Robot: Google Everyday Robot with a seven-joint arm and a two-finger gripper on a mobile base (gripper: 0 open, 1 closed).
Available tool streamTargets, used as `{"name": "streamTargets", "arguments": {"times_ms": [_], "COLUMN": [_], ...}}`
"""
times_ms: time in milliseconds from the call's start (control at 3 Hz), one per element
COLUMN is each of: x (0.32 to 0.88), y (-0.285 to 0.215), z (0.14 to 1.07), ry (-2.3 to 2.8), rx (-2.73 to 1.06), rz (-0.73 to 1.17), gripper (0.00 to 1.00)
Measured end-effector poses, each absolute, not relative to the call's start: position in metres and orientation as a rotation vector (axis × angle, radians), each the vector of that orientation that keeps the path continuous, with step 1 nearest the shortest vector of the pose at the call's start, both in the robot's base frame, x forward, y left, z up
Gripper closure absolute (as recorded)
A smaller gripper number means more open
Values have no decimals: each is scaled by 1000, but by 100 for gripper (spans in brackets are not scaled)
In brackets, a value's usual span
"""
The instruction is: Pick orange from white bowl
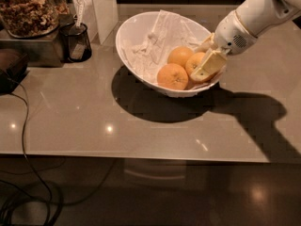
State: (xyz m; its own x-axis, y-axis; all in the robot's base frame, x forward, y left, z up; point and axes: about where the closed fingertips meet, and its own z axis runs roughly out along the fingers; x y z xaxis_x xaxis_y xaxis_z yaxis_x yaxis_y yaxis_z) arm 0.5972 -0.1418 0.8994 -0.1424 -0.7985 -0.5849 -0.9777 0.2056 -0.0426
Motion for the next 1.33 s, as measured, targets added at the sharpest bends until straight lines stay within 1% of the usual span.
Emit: {"name": "streamTargets", "arguments": {"times_ms": [333,667,1000,1333], "x": [597,585,513,454], "y": [-142,-134,-131,-140], "z": [900,922,991,1007], "ry": [1998,1915,1827,1848], "rx": [-1645,-1634,-1503,-1372], "rz": [485,483,331,268], "gripper": [100,100,100,100]}}
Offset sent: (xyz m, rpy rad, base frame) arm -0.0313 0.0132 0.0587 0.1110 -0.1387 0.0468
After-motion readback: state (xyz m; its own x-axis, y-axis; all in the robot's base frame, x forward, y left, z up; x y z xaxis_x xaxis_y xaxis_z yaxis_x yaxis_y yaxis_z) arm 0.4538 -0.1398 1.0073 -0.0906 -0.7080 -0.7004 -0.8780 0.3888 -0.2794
